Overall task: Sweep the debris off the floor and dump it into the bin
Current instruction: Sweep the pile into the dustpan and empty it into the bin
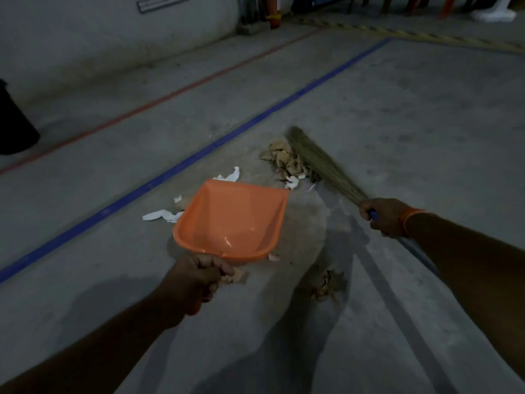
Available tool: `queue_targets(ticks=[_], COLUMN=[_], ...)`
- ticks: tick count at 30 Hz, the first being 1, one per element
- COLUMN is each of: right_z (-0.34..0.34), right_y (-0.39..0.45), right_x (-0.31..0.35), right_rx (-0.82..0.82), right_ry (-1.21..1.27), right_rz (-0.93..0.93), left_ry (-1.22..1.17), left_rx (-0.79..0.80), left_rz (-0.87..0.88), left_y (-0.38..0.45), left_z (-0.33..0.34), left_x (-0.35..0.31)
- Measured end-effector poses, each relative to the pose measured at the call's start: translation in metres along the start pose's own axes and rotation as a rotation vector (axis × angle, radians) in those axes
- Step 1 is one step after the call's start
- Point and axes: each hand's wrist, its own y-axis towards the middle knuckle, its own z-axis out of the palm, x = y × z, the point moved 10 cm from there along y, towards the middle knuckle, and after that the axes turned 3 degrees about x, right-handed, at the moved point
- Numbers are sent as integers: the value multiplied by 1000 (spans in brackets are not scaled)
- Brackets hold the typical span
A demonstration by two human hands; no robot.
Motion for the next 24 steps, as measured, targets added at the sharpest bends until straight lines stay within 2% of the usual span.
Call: queue_targets(ticks=[3,7,13,19,24], right_z=[15,35,59,81,74], right_y=[-14,-35,-75,-116,-156], right_x=[6,-1,1,24,36], right_rx=[48,82,145,194,152], right_ry=[-47,-167,-218,-117,3], right_rz=[-44,-108,-184,-231,-225], left_ry=[-29,56,117,174,189], left_rx=[-30,-79,-101,-199,-205], left_rz=[-13,-3,-1,4,15], left_y=[-7,-17,-40,-78,-98], left_z=[-15,-39,-94,-105,-106], left_x=[8,14,21,13,-2])
